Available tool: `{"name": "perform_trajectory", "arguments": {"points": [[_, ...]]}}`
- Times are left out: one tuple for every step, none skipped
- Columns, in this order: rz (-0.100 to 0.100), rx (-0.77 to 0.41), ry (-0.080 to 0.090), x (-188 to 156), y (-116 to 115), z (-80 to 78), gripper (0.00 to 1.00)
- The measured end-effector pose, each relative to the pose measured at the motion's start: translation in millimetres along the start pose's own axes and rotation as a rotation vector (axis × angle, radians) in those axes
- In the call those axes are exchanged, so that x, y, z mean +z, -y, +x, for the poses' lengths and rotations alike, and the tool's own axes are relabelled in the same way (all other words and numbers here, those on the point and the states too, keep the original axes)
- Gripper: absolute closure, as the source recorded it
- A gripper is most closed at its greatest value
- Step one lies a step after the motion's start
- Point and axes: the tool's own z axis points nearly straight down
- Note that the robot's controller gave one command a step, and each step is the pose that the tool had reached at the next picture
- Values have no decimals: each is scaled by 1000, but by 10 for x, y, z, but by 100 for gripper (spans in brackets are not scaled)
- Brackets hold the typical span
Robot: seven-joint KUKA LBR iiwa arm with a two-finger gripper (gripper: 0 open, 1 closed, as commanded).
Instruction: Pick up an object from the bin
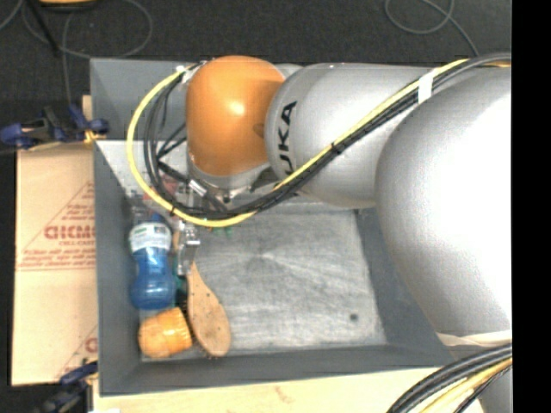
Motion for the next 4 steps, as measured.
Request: {"name": "perform_trajectory", "arguments": {"points": [[-2, 3, 8, -48, 6, -20, 0], [0, -80, 13, 343, -37, -12, 0], [7, -335, 14, 684, -76, -111, 0], [8, -494, 11, 784, -123, -112, 0]]}}
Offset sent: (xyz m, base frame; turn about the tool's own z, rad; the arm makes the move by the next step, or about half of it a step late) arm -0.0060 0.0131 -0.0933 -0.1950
